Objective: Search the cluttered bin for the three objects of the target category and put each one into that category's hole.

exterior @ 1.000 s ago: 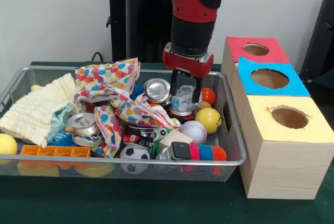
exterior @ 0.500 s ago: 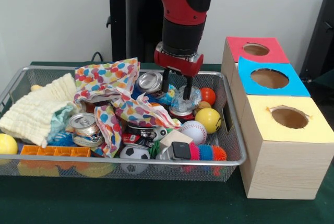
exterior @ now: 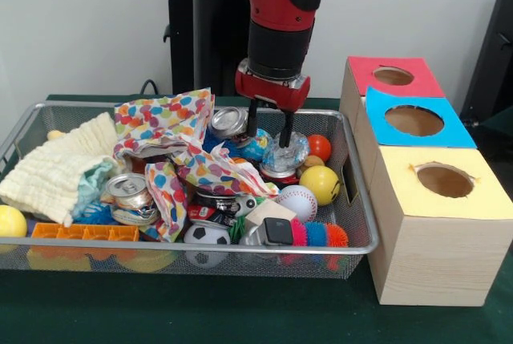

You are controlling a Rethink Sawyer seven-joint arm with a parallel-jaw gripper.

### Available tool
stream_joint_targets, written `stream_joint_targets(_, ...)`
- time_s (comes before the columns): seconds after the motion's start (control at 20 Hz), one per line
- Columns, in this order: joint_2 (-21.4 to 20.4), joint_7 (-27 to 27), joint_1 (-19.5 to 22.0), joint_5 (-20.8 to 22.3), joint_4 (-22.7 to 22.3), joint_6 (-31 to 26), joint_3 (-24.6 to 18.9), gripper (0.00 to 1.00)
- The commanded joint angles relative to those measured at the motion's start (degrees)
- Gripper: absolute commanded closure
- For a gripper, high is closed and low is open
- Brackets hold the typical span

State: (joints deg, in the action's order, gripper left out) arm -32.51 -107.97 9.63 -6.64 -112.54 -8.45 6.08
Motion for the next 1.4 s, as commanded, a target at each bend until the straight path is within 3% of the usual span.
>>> stream_joint_targets(0.05,0.8,-7.8,1.5,1.5,-3.7,1.8,-6.4,0.0)
stream_joint_targets(1.4,3.1,-9.5,1.5,0.3,-3.1,6.9,-9.0,0.0)
